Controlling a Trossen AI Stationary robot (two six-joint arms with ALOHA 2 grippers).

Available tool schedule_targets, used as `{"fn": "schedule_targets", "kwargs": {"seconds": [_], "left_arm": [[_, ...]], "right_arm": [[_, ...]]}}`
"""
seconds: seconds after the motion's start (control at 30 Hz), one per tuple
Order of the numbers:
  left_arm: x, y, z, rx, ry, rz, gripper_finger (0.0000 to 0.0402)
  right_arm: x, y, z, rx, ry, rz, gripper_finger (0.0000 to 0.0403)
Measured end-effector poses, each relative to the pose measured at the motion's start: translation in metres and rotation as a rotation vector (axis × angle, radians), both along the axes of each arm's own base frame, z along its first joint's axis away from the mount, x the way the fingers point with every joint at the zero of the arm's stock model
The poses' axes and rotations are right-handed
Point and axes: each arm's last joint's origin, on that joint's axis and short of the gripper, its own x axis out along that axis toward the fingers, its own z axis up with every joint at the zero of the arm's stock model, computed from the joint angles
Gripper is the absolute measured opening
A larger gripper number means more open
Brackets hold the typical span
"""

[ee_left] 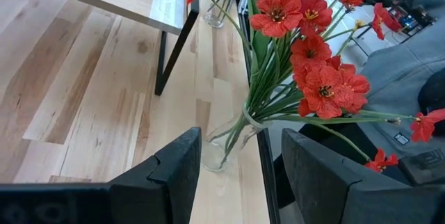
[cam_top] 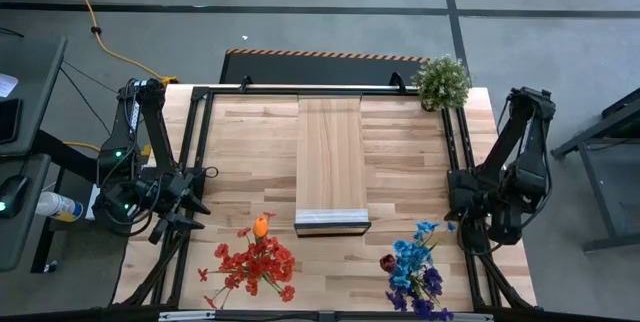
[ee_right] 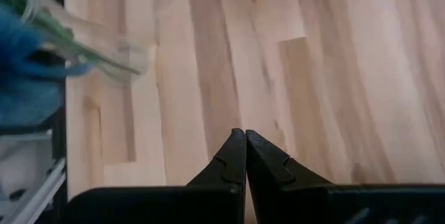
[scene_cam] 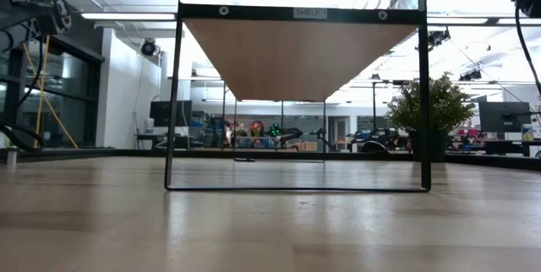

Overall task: Pick and place flowers into a vace then onto a shelf
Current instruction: Put the right transparent vase with the flowers on the shelf

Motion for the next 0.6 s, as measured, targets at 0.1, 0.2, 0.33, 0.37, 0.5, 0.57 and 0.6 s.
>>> {"fn": "schedule_targets", "kwargs": {"seconds": [0.1, 0.2, 0.33, 0.37, 0.5, 0.57, 0.6], "left_arm": [[0.0, 0.0, 0.0, -0.001, 0.002, -0.002, 0.0232], [-0.0002, -0.0002, -0.0002, -0.002, 0.008, -0.008, 0.0232], [-0.0002, -0.0003, -0.0002, -0.002, 0.008, -0.009, 0.0232], [-0.0002, -0.0003, -0.0002, -0.002, 0.008, -0.009, 0.0232], [-0.0002, -0.0003, -0.0001, -0.002, 0.009, -0.009, 0.0232], [-0.0002, -0.0003, -0.0002, -0.002, 0.009, -0.009, 0.0232], [-0.0002, -0.0003, -0.0002, -0.002, 0.009, -0.01, 0.0232]], "right_arm": [[0.0002, -0.001, 0.0001, -0.008, -0.016, -0.018, 0.0], [0.0002, -0.0012, 0.0003, -0.008, -0.019, -0.018, 0.0], [0.0002, -0.0011, 0.0003, -0.007, -0.017, -0.017, 0.0], [0.0002, -0.0011, 0.0003, -0.006, -0.017, -0.017, 0.0], [0.0007, -0.0001, 0.0007, 0.005, -0.024, -0.018, 0.0], [0.0016, 0.001, 0.0015, 0.014, -0.045, -0.024, 0.0], [0.002, 0.0015, 0.0017, 0.019, -0.051, -0.025, 0.0]]}}
